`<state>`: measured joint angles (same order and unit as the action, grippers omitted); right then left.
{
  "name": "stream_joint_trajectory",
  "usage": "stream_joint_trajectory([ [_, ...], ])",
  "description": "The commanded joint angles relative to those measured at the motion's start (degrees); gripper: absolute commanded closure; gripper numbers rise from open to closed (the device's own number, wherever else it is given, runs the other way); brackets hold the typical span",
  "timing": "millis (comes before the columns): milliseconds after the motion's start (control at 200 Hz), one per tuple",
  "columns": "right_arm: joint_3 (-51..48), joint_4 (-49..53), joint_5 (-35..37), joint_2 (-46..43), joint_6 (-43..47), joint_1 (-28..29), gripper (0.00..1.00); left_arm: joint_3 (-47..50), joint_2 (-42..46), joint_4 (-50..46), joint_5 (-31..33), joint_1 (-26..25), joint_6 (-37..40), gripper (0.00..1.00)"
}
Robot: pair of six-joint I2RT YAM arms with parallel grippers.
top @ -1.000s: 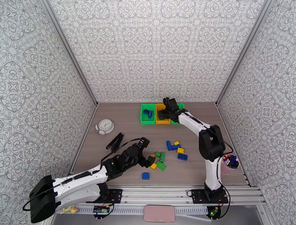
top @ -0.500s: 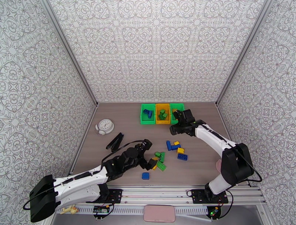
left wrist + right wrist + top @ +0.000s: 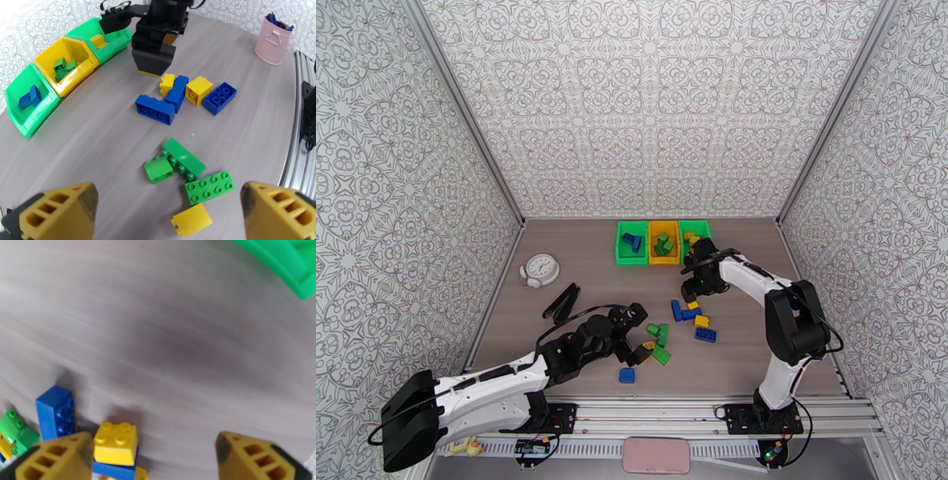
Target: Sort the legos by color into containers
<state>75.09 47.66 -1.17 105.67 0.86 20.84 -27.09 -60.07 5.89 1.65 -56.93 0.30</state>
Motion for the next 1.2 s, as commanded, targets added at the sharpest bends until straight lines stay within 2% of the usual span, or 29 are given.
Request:
stream_joint_trajectory([
  [0,1.87,2.79,-1.60,1.15,-0.95,1.11,0.16,-1.02,-0.90,1.63,-1.67,-1.00,0.86,0.00],
  [385,2.69,3.91,-1.89,5.51,-1.21,1.92,0.25,-0.93,-1.42,1.56,-1.21,-1.59,0.97,0.00],
  [1005,1.18,2.63,-0.92,4.69,-3.27,1.92,0.61,-2.27,-3.90,2.79,-1.02,-1.41,1.23,0.00],
  [1195,-0.21,0.00,0.14,1.19,-5.55,1.62,0.68,-3.07,-5.08,4.92,0.42,-1.28,1.20,0.00],
])
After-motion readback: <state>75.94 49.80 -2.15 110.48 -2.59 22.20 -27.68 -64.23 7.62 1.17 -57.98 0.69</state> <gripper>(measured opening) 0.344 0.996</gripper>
